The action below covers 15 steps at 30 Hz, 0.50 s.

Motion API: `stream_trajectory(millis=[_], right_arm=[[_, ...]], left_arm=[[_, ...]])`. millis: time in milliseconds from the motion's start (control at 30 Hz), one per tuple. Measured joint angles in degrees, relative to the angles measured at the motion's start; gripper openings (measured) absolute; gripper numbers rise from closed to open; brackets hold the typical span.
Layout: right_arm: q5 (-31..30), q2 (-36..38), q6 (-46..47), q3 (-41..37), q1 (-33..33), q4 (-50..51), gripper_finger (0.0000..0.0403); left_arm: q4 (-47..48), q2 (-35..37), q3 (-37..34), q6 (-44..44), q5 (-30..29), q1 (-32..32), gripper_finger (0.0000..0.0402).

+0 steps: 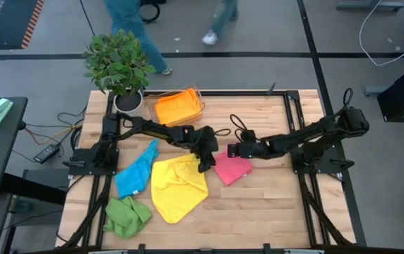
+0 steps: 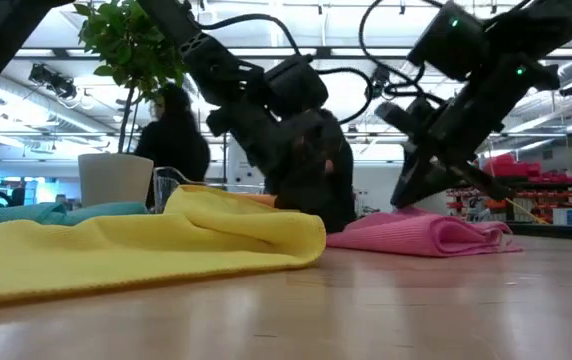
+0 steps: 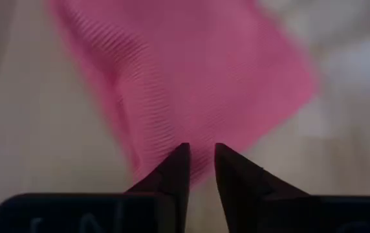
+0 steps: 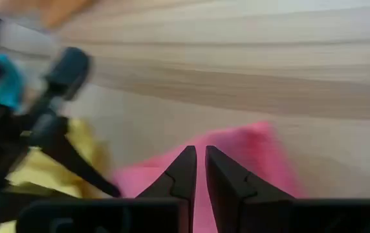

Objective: Fold microfiber towels
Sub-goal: Stack the folded pink microfiber cloth on top of the orange microfiber cloths in the transparent bin

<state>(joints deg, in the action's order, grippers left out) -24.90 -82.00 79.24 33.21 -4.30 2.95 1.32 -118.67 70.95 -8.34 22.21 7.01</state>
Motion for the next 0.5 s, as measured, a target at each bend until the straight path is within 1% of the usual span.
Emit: stream_trajectory(millis=[67,133,233,367,500], right_arm=[[1.9,-1.1,-1.7,-0.1,1.8,0.0,0.0041],[4.5,-2.8,-2.3,0.0,3.4,0.3,0.0041],[6.6,-6.4,-3.3,-0.1,4.4,-1.1,0.0041],[6.4,-8.9,-3.7,0.3,5.4,-1.5,0.0041],[5.4,-7.1,-4.5,0.2,7.0,1.2,0.0041]], left_arm=[[-0.4,-0.6,-1.0,0.0,-2.9,-0.7,0.0062],[-1.1,-0.8,-2.1,-0.4,-3.6,-1.1,0.0049],[-1.7,-1.5,-3.3,-2.2,-3.3,-1.4,0.0032],[-1.5,-1.3,-4.3,-3.4,-3.7,-1.8,0.0014],[-1.0,-1.3,-4.1,-4.8,-3.8,-1.8,0.001]])
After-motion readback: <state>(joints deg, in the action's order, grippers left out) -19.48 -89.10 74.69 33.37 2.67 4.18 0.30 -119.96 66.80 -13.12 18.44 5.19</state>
